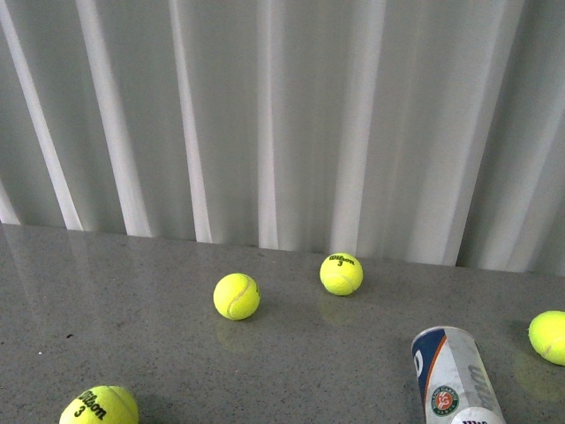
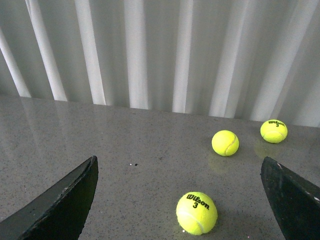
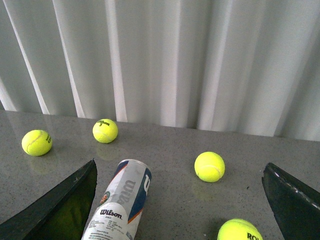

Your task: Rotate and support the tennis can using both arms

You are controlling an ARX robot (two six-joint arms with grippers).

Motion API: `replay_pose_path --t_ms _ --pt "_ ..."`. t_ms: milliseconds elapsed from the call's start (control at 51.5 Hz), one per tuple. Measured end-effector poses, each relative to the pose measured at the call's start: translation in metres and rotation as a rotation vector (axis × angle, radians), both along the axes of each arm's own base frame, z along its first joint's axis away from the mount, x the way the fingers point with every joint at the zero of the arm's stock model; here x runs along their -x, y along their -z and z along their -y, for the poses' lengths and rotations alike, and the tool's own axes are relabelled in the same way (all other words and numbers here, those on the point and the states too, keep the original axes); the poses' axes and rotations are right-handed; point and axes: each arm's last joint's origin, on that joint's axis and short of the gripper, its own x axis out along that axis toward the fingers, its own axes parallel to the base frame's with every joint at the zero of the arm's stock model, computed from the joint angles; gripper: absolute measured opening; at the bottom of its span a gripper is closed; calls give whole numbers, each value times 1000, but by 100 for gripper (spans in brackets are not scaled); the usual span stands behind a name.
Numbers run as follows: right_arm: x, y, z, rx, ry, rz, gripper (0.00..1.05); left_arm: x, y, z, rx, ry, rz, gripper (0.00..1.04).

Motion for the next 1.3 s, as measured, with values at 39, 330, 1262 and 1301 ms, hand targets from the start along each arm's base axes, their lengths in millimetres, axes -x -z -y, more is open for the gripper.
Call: replay_pose_path --t_ms 39,330,1262,1301 --pt "0 0 0 0 0 0 98 0 0 0 0 0 0 98" --pt "0 0 0 0 0 0 98 0 0 0 0 0 0 98" --pt "-128 -99 25 -125 -53 -214 98 0 0 0 0 0 0 98" --pt "-147 -95 26 -154 -44 -284 98 0 0 0 0 0 0 98"
